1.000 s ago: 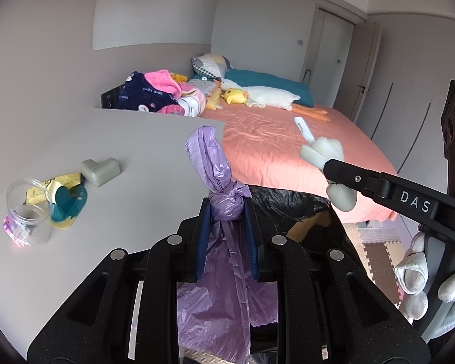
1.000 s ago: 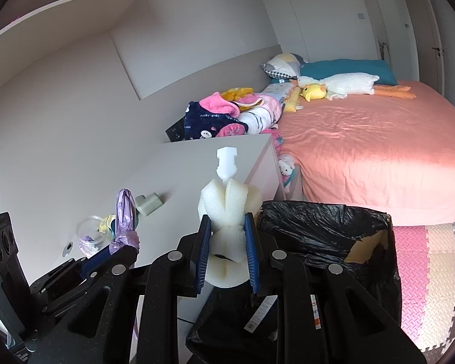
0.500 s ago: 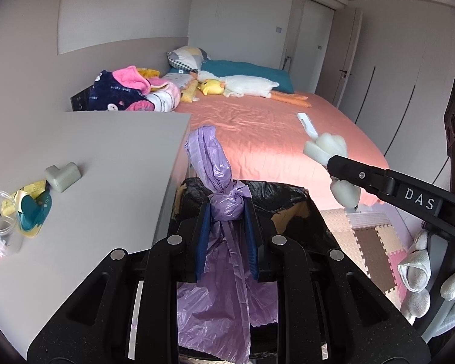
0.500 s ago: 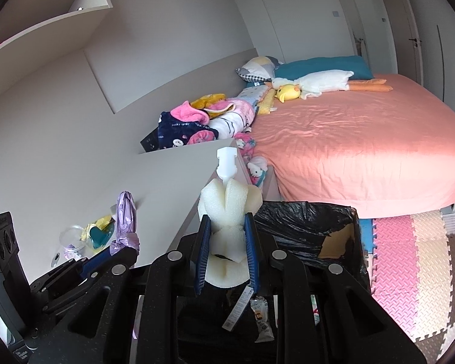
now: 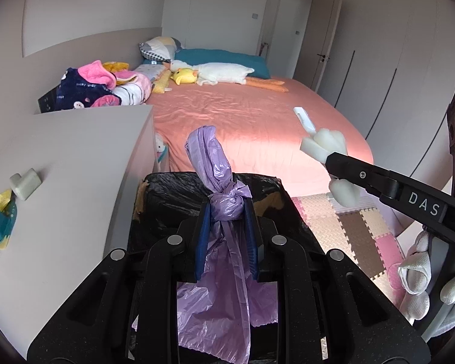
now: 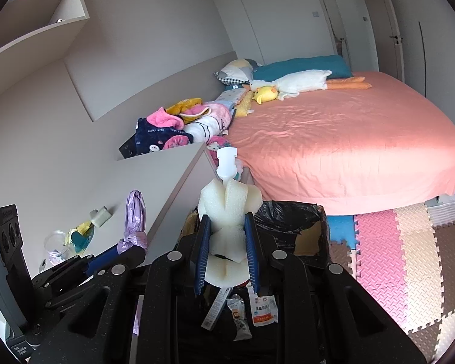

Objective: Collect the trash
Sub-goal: 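Carry the purple bag and foam piece over the black trash bag, then open both grippers to drop the bag and foam into the trash, then move both grippers back over the desk toward the clear jar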

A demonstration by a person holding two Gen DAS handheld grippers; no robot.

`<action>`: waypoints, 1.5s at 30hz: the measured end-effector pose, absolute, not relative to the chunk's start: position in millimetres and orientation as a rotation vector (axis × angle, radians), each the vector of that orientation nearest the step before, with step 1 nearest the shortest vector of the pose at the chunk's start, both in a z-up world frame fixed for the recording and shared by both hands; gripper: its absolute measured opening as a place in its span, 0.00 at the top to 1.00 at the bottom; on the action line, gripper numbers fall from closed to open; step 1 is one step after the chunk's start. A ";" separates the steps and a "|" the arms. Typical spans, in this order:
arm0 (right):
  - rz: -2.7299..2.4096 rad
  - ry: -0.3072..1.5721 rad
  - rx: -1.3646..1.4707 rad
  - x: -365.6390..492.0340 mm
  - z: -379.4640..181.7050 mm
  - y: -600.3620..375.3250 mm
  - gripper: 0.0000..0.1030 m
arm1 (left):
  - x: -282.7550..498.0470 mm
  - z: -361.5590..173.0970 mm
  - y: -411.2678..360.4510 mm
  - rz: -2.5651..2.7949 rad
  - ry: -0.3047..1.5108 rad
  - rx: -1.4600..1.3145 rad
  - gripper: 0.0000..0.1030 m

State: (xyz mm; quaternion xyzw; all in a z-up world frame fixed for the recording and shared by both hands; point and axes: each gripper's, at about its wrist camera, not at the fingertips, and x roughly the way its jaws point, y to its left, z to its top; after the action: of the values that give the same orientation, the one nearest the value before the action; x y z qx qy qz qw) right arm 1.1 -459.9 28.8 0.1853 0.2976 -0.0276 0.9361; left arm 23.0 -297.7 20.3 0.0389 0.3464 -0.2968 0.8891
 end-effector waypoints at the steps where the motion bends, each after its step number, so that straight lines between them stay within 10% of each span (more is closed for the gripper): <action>1: -0.062 0.610 0.382 0.7 27.6 -462.5 0.77 | 24.0 19.5 -299.9 -0.623 0.723 0.084 0.80; 12: -0.085 0.637 0.397 7.3 15.5 -469.4 0.75 | 43.7 6.0 -305.7 -0.652 0.770 0.100 0.75; 13: -0.088 0.638 0.399 8.1 14.9 -469.2 0.75 | 46.4 4.0 -304.6 -0.644 0.777 0.098 0.68; 15: -0.094 0.635 0.412 8.7 14.3 -470.2 0.64 | 49.1 -0.8 -304.2 -0.604 0.791 0.108 0.07; 19: -0.117 0.612 0.432 5.2 14.6 -472.8 0.43 | 50.0 -7.7 -302.8 -0.554 0.771 0.139 0.06; 45: -0.074 0.655 0.429 19.6 3.0 -446.6 0.40 | 50.2 -10.3 -262.8 -0.487 0.768 0.096 0.06</action>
State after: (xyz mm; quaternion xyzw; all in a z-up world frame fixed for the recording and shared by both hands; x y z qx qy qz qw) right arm 19.6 -446.6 3.0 0.2091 0.3193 -0.0359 0.9236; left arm 50.2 -262.8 -10.3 0.0462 0.3709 -0.2349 0.8973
